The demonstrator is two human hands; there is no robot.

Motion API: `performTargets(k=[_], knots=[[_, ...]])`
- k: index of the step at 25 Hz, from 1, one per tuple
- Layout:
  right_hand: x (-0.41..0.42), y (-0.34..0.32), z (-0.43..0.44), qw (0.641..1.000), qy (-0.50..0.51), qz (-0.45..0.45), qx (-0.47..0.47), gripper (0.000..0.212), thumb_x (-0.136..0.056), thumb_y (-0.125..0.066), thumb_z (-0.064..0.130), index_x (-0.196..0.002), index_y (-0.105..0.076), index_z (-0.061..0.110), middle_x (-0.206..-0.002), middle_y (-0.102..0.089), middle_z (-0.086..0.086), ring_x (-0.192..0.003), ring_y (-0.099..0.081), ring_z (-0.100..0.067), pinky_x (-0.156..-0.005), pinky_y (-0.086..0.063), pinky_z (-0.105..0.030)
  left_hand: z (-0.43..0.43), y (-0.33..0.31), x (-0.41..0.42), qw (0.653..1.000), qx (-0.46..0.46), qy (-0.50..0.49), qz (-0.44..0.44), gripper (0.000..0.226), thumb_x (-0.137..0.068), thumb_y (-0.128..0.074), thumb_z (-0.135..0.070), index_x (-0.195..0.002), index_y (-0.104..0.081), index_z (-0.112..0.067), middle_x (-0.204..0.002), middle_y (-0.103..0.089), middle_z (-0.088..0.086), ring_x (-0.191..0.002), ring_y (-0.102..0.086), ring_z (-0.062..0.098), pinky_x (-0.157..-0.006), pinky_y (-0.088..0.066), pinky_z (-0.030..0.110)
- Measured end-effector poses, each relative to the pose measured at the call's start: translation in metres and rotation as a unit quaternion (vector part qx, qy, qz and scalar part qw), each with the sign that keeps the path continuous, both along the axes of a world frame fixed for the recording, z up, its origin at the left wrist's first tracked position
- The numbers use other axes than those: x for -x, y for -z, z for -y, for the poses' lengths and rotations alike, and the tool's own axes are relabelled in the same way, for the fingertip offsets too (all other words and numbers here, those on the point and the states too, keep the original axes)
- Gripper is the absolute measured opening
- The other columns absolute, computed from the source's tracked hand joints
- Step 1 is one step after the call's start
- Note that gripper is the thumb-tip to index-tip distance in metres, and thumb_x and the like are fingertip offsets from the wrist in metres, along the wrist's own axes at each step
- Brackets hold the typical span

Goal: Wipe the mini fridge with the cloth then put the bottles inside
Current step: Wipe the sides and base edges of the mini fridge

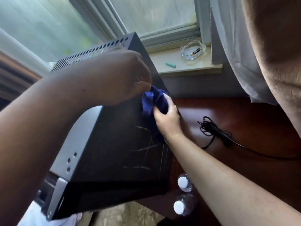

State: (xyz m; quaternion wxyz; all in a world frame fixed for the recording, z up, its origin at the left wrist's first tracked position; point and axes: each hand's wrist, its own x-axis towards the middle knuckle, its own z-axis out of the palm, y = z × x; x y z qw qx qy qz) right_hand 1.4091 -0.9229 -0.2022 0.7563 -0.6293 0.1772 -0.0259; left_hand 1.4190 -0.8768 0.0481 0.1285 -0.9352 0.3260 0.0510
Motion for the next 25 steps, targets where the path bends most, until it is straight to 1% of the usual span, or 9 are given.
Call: performTargets(k=[3, 6, 11, 13, 15, 18, 21, 23, 25], knots=[[0.063, -0.019, -0.011, 0.998, -0.039, 0.045, 0.006, 0.054, -0.086, -0.075, 0.022, -0.137, -0.060, 0.031, -0.130, -0.058, -0.004, -0.123, -0.060, -0.018, -0.106, -0.042, -0.021, -0.010, 0.004, 0.037, 0.999, 0.032, -0.043, 0.006, 0.017, -0.093, -0.064, -0.036, -0.099, -0.080, -0.033, -0.103, -0.070, -0.005, -0.085, -0.064, 0.018, -0.082, -0.045, 0.030], [0.126, -0.035, -0.025, 0.990, -0.085, 0.109, -0.002, 0.056, -0.085, -0.075, 0.024, -0.136, -0.058, 0.040, -0.133, -0.051, 0.000, -0.122, -0.058, -0.009, -0.106, -0.040, -0.010, -0.019, 0.007, 0.082, 0.995, 0.069, -0.075, 0.009, 0.017, -0.091, -0.066, -0.023, -0.097, -0.080, -0.032, -0.100, -0.073, -0.006, -0.074, -0.065, 0.017, -0.079, -0.044, 0.026], [0.197, -0.030, -0.042, 0.974, -0.183, 0.132, -0.004, 0.066, -0.082, -0.070, 0.020, -0.140, -0.049, 0.041, -0.148, -0.038, 0.004, -0.136, -0.048, -0.015, -0.112, -0.044, -0.032, -0.038, 0.060, 0.140, 0.991, 0.035, -0.119, -0.049, 0.041, -0.076, -0.055, -0.019, -0.109, -0.078, -0.022, -0.116, -0.075, -0.005, -0.102, -0.072, 0.021, -0.089, -0.046, 0.024], [0.202, -0.023, -0.044, 0.974, -0.180, 0.136, 0.004, 0.064, -0.082, -0.070, 0.017, -0.143, -0.050, 0.030, -0.151, -0.041, 0.004, -0.140, -0.045, -0.003, -0.114, -0.039, -0.021, -0.047, 0.086, 0.156, 0.990, 0.010, -0.118, -0.071, 0.047, -0.080, -0.049, -0.025, -0.118, -0.074, -0.016, -0.123, -0.073, 0.001, -0.112, -0.069, 0.025, -0.094, -0.044, 0.022], [0.197, -0.018, -0.047, 0.970, -0.149, 0.166, 0.102, 0.064, -0.085, -0.064, 0.014, -0.146, -0.047, 0.016, -0.149, -0.051, -0.005, -0.141, -0.041, 0.006, -0.118, -0.023, -0.009, -0.058, 0.107, 0.165, 0.992, -0.002, -0.104, -0.064, 0.056, -0.084, -0.042, -0.032, -0.129, -0.068, -0.010, -0.133, -0.068, 0.008, -0.125, -0.062, 0.029, -0.105, -0.036, 0.024], [0.185, -0.010, -0.051, 0.963, -0.092, 0.186, 0.174, 0.058, -0.087, -0.057, 0.017, -0.143, -0.044, 0.018, -0.140, -0.056, -0.004, -0.132, -0.050, -0.011, -0.117, -0.034, -0.020, -0.063, 0.128, 0.167, 0.990, 0.036, -0.131, -0.037, 0.062, -0.091, -0.039, -0.039, -0.139, -0.059, -0.006, -0.144, -0.059, 0.012, -0.137, -0.050, 0.028, -0.115, -0.026, 0.029], [0.174, -0.001, -0.047, 0.980, -0.143, 0.108, 0.084, 0.049, -0.092, -0.049, 0.027, -0.140, -0.043, 0.024, -0.142, -0.052, -0.005, -0.130, -0.054, -0.024, -0.106, -0.042, -0.016, -0.058, 0.147, 0.169, 0.987, 0.073, -0.134, -0.048, 0.070, -0.093, -0.033, -0.047, -0.148, -0.050, -0.007, -0.156, -0.045, 0.012, -0.149, -0.037, 0.026, -0.122, -0.019, 0.028], [0.159, 0.005, -0.040, 0.990, -0.134, 0.042, -0.015, 0.055, -0.088, -0.048, 0.041, -0.137, -0.054, 0.019, -0.133, -0.056, -0.008, -0.122, -0.060, -0.017, -0.099, -0.043, -0.009, -0.055, 0.158, 0.162, 0.983, 0.097, -0.142, -0.059, 0.073, -0.092, -0.029, -0.049, -0.152, -0.043, -0.008, -0.162, -0.037, 0.011, -0.153, -0.029, 0.024, -0.125, -0.017, 0.032], [0.131, 0.000, -0.029, 0.995, -0.076, 0.031, -0.059, 0.062, -0.083, -0.042, 0.050, -0.134, -0.062, 0.022, -0.130, -0.059, -0.005, -0.117, -0.061, -0.007, -0.103, -0.045, -0.019, -0.049, 0.168, 0.145, 0.980, 0.129, -0.148, -0.037, 0.071, -0.094, -0.030, -0.043, -0.153, -0.040, -0.005, -0.162, -0.036, 0.014, -0.152, -0.030, 0.027, -0.125, -0.019, 0.035]])
